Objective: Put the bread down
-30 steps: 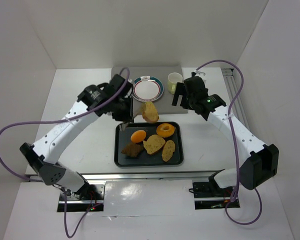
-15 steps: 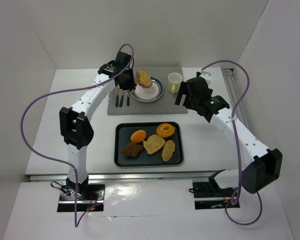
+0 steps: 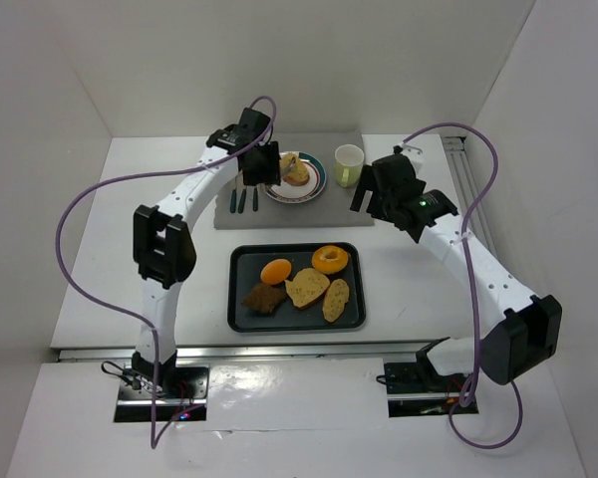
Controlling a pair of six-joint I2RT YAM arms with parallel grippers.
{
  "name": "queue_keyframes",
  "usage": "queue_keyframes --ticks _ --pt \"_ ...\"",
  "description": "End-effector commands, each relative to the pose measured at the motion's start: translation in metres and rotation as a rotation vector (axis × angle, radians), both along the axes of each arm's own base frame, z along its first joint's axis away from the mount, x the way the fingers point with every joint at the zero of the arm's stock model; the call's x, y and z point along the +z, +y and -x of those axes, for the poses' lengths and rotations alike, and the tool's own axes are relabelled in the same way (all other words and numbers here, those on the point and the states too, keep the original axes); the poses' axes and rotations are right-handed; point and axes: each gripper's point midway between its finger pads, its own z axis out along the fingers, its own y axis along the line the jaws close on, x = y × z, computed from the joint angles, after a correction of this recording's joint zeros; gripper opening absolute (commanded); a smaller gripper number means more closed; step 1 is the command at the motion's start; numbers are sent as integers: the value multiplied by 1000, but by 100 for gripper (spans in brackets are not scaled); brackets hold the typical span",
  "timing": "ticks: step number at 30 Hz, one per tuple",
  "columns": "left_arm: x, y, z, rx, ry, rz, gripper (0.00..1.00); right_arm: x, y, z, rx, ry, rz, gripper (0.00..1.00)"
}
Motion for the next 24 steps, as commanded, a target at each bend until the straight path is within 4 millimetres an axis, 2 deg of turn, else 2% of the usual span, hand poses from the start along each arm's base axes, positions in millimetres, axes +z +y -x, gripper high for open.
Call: queue_keyframes --ticks 1,2,4,5,7,8,9,10,11,12,13,14,15,17,18,21,24 --pt "69 5 10 -19 -149 18 60 5 -2 0 -10 -6 -11 99" --pt "88 4 18 -22 -184 25 59 5 -2 0 -10 -6 -11 99" --pt "100 7 27 -22 -211 11 57 5 -2 0 -10 -6 -11 99" --pt "112 11 41 -28 -226 -1 56 5 -2 0 -10 -6 -11 99" --pt "119 15 58 -41 -234 -12 55 8 -2 1 -10 -15 -15 99" --pt "107 22 70 -37 -198 -36 55 8 1 2 -1 -15 -15 99" --pt "108 17 85 -71 -198 -41 55 12 1 3 0 -24 -19 99" --pt "125 20 102 -92 -236 -33 53 13 -1 5 0 -24 -19 99" --pt "107 19 121 -131 -190 -44 53 13 1 6 2 -27 -14 99" --pt "103 11 140 -187 -173 -40 53 17 0 7 2 -36 -18 99" --pt "113 6 161 -249 -190 -9 53 17 -2 9 -5 -40 -14 99" --pt "108 2 175 -297 -175 1 53 16 -3 11 -5 -32 -10 99" --pt "88 -5 199 -353 -112 0 53 19 -5 11 -12 -44 -9 99" --pt "79 -12 229 -462 -72 19 53 17 -6 13 -12 -34 -3 99" --pt "72 -18 253 -521 -46 24 52 16 -7 15 -12 -25 0 99" --pt "63 -35 297 -657 -3 40 52 18 -8 18 -12 -26 0 99" --pt "57 -49 323 -697 55 77 52 14 -9 19 -12 -18 4 99"
